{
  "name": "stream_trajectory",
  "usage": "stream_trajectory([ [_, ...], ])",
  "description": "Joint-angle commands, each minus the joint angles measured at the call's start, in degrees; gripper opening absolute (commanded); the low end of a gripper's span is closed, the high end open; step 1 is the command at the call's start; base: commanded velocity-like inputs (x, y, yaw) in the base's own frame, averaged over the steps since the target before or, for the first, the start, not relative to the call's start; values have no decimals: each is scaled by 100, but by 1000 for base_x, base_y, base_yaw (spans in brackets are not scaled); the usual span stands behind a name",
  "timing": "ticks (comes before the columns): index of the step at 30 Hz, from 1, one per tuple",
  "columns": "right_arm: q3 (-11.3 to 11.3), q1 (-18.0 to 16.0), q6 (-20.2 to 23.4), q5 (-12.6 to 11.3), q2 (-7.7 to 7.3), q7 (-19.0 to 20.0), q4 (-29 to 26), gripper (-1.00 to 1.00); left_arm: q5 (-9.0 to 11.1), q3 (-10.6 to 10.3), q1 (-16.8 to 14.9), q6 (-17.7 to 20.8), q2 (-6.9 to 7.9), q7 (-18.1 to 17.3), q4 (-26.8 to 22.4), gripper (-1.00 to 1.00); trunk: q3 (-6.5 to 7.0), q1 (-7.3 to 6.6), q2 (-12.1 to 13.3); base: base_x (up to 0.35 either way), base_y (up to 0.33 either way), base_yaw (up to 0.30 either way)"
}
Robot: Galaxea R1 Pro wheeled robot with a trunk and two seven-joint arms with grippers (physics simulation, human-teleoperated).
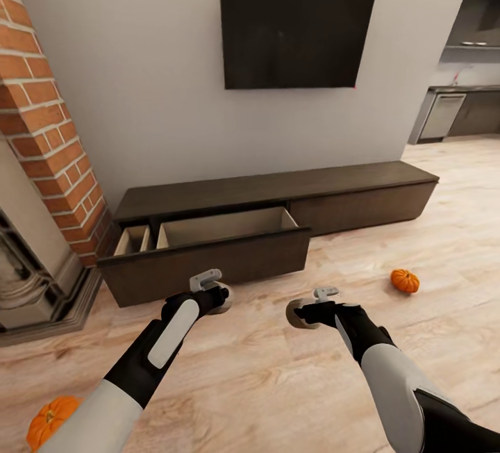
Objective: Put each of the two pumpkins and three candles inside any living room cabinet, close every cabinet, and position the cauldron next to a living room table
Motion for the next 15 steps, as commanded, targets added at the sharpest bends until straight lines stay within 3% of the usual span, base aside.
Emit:
stream_trajectory([
  [1,-1,-1,1,-11,0,-4,4,-100,-13,0,0,4,-2,-3,0,-100,3,0,0,114,0,292],
  [15,-1,-1,1,-11,1,-11,4,-100,-15,0,0,4,-2,-3,0,-100,32,0,0,114,0,293],
])
